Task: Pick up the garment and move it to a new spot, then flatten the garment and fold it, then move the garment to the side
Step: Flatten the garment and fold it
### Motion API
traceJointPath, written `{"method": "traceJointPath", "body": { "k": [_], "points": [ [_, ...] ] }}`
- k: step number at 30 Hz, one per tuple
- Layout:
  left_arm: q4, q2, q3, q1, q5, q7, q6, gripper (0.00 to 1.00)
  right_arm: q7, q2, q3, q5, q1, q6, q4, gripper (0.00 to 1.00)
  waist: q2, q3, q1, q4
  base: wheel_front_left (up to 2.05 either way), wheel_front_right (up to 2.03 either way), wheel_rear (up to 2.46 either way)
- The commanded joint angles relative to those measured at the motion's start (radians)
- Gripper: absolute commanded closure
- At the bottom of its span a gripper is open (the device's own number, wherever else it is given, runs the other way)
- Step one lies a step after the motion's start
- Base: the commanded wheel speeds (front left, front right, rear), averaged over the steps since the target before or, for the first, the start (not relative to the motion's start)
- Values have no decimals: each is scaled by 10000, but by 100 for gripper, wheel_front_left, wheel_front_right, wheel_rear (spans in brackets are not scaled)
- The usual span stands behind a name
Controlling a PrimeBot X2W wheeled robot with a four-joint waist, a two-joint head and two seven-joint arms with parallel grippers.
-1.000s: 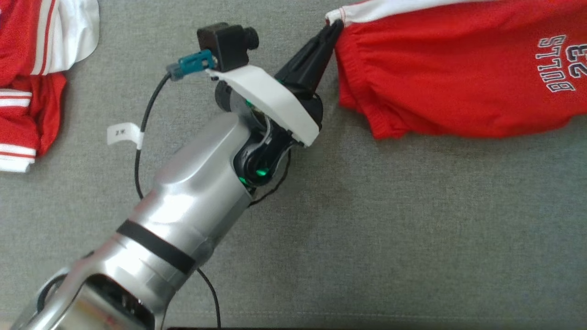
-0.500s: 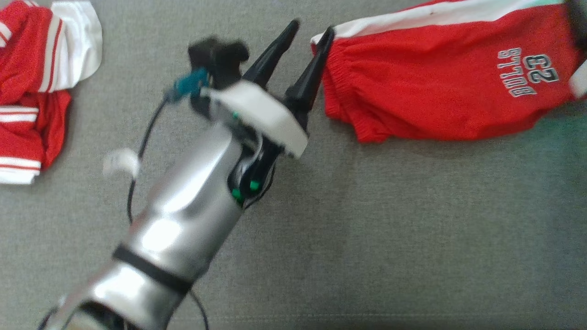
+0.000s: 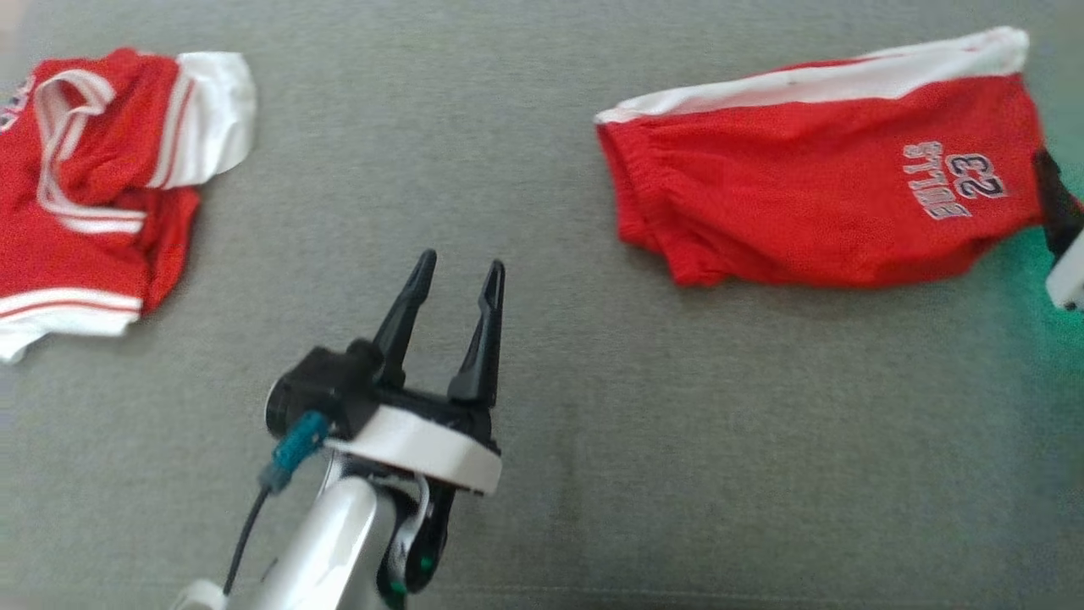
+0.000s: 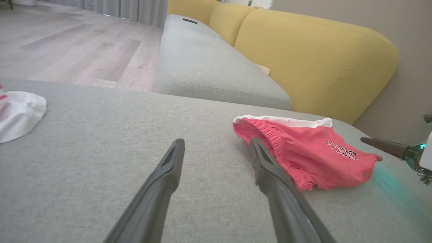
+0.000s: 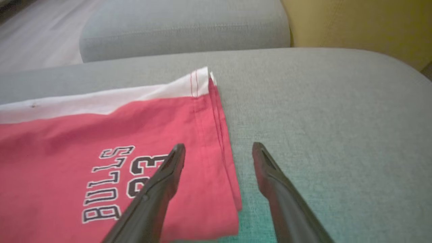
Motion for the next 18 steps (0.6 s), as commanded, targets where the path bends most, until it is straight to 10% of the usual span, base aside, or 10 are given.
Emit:
{"method": "traceJointPath", "body": {
  "k": [1,18],
  "points": [
    [-463,-7,356,22,150,-75,-27,0,59,-120,-80,-129,-233,37,106,0,0,-60,0,357,0,0,0],
    [-917,-61,-2,482,472,-76,25,0,998,74,-654,-185,-1229,37,3444,0,0,112,0,1357,0,0,0]
  ]
}}
